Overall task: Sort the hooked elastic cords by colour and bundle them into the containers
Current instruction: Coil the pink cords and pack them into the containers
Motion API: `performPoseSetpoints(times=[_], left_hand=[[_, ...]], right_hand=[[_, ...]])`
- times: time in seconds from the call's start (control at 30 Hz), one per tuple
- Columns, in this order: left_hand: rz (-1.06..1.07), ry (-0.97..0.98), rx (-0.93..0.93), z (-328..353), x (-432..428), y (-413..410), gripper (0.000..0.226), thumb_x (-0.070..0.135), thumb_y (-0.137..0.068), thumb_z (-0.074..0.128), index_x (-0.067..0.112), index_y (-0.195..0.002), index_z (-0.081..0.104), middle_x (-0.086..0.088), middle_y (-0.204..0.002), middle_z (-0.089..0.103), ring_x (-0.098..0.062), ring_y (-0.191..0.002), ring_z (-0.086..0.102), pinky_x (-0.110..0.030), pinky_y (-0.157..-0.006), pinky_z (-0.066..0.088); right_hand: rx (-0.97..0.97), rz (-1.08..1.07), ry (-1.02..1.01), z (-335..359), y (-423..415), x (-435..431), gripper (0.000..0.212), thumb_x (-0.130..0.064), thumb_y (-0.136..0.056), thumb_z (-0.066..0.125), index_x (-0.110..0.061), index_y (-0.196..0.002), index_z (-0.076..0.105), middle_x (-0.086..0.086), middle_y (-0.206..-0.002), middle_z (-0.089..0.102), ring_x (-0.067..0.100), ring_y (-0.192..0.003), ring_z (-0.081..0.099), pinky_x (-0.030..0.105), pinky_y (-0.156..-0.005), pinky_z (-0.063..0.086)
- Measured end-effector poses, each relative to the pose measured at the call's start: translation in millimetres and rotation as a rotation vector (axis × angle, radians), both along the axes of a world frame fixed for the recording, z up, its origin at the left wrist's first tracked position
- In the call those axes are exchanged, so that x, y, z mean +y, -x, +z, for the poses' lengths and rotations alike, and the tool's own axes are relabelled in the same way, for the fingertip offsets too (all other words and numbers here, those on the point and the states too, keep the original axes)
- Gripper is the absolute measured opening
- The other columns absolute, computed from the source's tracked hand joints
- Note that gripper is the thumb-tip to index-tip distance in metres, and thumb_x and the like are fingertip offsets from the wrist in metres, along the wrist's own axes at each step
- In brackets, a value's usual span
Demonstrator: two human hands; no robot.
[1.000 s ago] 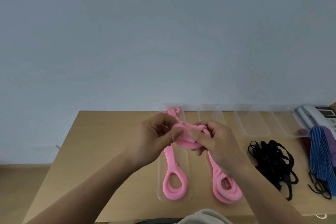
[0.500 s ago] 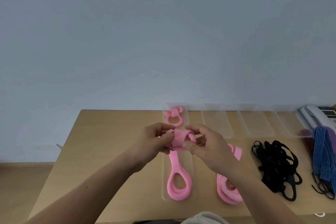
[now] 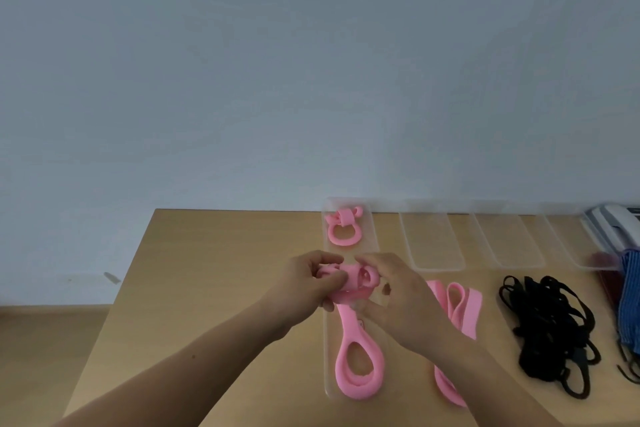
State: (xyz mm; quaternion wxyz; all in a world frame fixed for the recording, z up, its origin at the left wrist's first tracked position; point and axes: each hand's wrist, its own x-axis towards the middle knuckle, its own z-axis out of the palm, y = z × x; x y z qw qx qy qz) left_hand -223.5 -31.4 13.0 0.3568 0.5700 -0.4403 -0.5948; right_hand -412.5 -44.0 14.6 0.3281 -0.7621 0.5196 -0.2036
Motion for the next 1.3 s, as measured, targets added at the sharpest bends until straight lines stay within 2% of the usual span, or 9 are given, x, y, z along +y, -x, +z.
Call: performPoseSetpoints(times=[0.1, 0.3, 0.47, 0.63, 0.87, 0.97, 1.1, 1.23, 1.3], left_hand=[[0.000, -0.013, -0.006, -9.6, -18.1, 8.5, 0.022, 0.013, -0.090, 0.068, 0.011, -0.111, 0.065, -0.015, -0.095, 0.067, -0.017, -0.056, 0.058, -0.029, -0.064, 0.054], [0.099, -0.032, -0.065, -25.9, -56.7, 23.8, 0.027, 0.017, -0.090, 0.069, 0.010, -0.115, 0.063, -0.013, -0.100, 0.066, -0.017, -0.058, 0.060, -0.033, -0.069, 0.056], [0.173, 0.049, -0.302, -39.0, -88.0, 28.2, 0.035, 0.018, -0.092, 0.064, 0.013, -0.126, 0.057, 0.003, -0.105, 0.060, -0.006, -0.071, 0.062, -0.012, -0.061, 0.048], [0.137, 0.152, -0.724, -65.8, -104.3, 22.5, 0.038, 0.022, -0.090, 0.062, 0.013, -0.127, 0.059, -0.001, -0.124, 0.056, -0.016, -0.113, 0.052, -0.018, -0.090, 0.036], [0.025, 0.199, -0.784, -85.3, -105.7, 26.2, 0.041, 0.010, -0.086, 0.064, 0.005, -0.126, 0.060, -0.008, -0.129, 0.050, -0.024, -0.119, 0.051, -0.023, -0.100, 0.037], [-0.007, 0.224, -0.821, -89.1, -104.5, 24.7, 0.043, 0.008, -0.084, 0.063, 0.006, -0.127, 0.060, -0.008, -0.129, 0.050, -0.026, -0.118, 0.052, -0.024, -0.098, 0.037], [-0.079, 0.279, -0.949, -86.0, -103.1, 21.8, 0.043, 0.013, -0.084, 0.063, 0.011, -0.128, 0.061, -0.005, -0.131, 0.053, -0.025, -0.118, 0.049, -0.028, -0.096, 0.039], [-0.159, 0.365, -1.083, -84.3, -106.8, 20.9, 0.032, 0.019, -0.068, 0.078, 0.019, -0.099, 0.074, -0.003, -0.108, 0.066, -0.029, -0.105, 0.058, -0.039, -0.079, 0.054], [-0.195, 0.404, -1.166, -85.2, -111.0, 21.7, 0.026, 0.025, -0.059, 0.082, 0.026, -0.085, 0.075, 0.002, -0.099, 0.068, -0.026, -0.099, 0.059, -0.036, -0.074, 0.053]], right_hand=[[0.190, 0.108, 0.200, -19.4, 8.7, -19.3, 0.057, -0.044, -0.078, 0.069, -0.029, -0.130, 0.052, -0.017, -0.128, 0.049, 0.002, -0.112, 0.046, 0.019, -0.094, 0.043], [0.313, 0.296, 0.535, -44.1, 17.7, -84.0, 0.051, -0.043, -0.070, 0.073, -0.022, -0.115, 0.059, -0.007, -0.111, 0.062, 0.017, -0.100, 0.056, 0.035, -0.080, 0.053], [0.305, 0.328, 0.504, -66.5, 13.1, -133.5, 0.048, -0.044, -0.069, 0.079, -0.021, -0.109, 0.065, -0.007, -0.104, 0.067, 0.021, -0.100, 0.059, 0.039, -0.079, 0.051], [0.401, 0.421, 0.477, -93.8, 1.7, -166.3, 0.036, -0.036, -0.067, 0.078, -0.021, -0.097, 0.065, -0.004, -0.097, 0.067, 0.026, -0.100, 0.059, 0.040, -0.085, 0.053], [0.458, 0.449, 0.514, -119.1, -2.7, -181.3, 0.026, -0.032, -0.076, 0.070, -0.018, -0.096, 0.064, 0.003, -0.094, 0.065, 0.031, -0.093, 0.059, 0.043, -0.080, 0.053], [0.560, 0.428, 0.590, -117.7, -6.3, -176.7, 0.030, -0.022, -0.067, 0.076, -0.017, -0.095, 0.066, 0.006, -0.091, 0.064, 0.032, -0.088, 0.060, 0.041, -0.072, 0.051], [0.637, 0.374, 0.556, -116.3, -7.2, -172.9, 0.038, -0.026, -0.060, 0.079, -0.022, -0.096, 0.066, 0.004, -0.097, 0.060, 0.030, -0.093, 0.058, 0.039, -0.071, 0.048], [0.684, 0.331, 0.453, -110.0, -9.3, -171.0, 0.050, -0.043, -0.048, 0.084, -0.029, -0.093, 0.069, 0.000, -0.093, 0.058, 0.025, -0.092, 0.057, 0.036, -0.070, 0.045], [0.629, 0.317, 0.420, -107.5, -7.0, -169.1, 0.052, -0.049, -0.056, 0.079, -0.031, -0.103, 0.068, -0.001, -0.099, 0.059, 0.025, -0.102, 0.058, 0.037, -0.077, 0.047]])
